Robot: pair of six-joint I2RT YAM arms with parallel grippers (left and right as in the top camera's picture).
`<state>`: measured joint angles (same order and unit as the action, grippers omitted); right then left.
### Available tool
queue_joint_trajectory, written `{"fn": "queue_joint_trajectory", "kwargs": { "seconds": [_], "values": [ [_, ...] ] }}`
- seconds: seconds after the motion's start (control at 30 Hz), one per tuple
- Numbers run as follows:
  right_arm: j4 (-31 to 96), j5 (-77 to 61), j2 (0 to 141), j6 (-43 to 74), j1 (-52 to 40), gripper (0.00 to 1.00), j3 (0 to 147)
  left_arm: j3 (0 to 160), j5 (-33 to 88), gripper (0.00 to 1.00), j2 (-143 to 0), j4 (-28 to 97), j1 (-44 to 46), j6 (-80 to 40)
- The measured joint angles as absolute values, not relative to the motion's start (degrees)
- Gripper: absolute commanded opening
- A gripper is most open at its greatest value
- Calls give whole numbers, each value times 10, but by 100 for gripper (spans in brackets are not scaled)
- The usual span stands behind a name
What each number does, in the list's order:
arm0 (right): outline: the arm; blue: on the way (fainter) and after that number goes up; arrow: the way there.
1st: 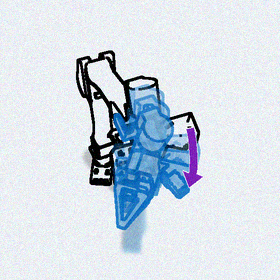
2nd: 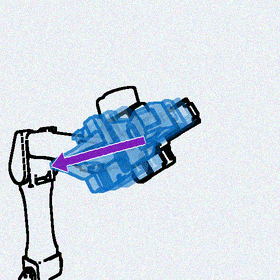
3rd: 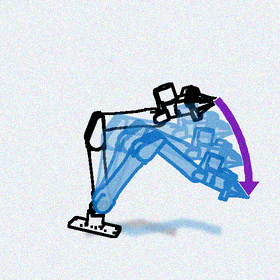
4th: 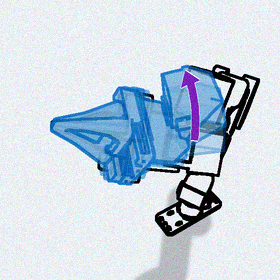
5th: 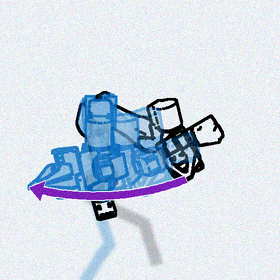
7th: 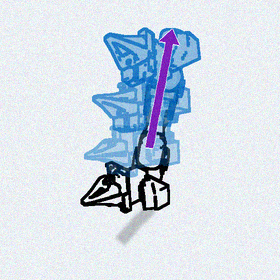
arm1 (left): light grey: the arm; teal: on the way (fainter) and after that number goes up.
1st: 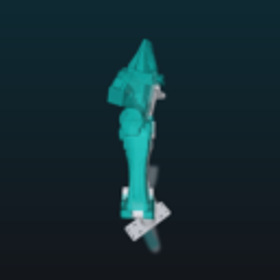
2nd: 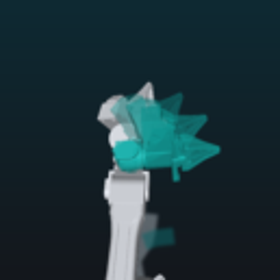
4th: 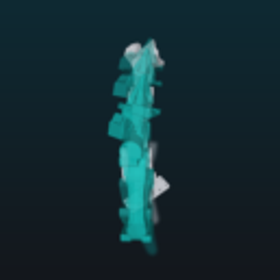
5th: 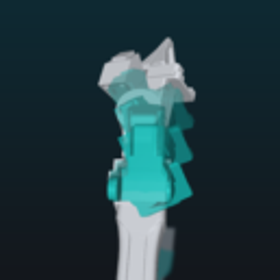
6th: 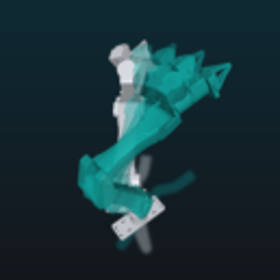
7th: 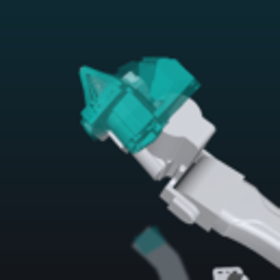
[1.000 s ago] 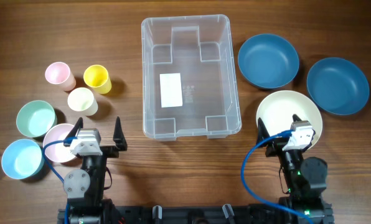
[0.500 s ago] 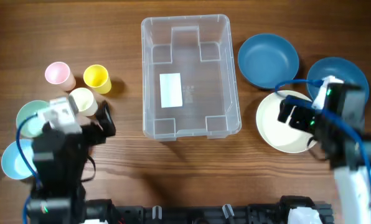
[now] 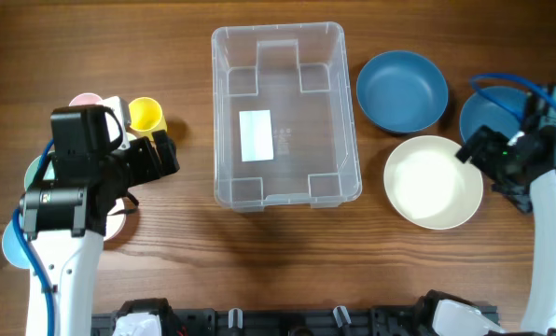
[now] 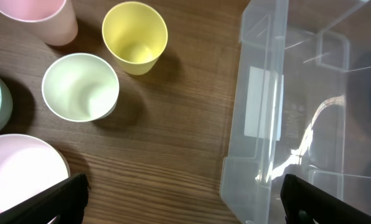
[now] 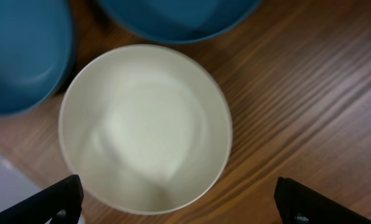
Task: Pack container
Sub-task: 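Move the right gripper to the cream plate's rim and grasp it, then lift the cream plate with the right gripper and lower it into the bin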
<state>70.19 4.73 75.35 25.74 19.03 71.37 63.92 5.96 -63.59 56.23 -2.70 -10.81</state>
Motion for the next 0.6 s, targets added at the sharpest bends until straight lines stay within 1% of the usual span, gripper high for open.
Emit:
{"fn": "queue_joint_trajectory", "kwargs": {
  "seconds": [0.07,0.13,0.2,0.3,0.37,0.4,0.5,0.57,0.6],
  "values": [
    [686,47,754,258,231,100,702,639,60,100,-646,562,-27,-108],
    [651,45,755,257,272,100,653,639,59,100,-655,562,-27,-108],
    [611,39,757,256,285,100,606,639,60,100,-658,562,-27,-108],
    [555,32,759,255,287,94,520,639,60,100,-658,562,-27,-108],
    [498,26,760,253,287,88,463,639,59,100,-658,562,-27,-108],
    [480,26,761,253,287,84,444,639,60,100,-658,562,-27,-108],
    [409,23,763,252,287,64,389,639,60,100,-658,562,-27,-108],
    [384,19,763,251,287,45,371,639,60,100,-658,562,-27,-108],
    [377,20,763,253,287,33,369,639,60,100,-658,562,-27,-108]
  ]
}}
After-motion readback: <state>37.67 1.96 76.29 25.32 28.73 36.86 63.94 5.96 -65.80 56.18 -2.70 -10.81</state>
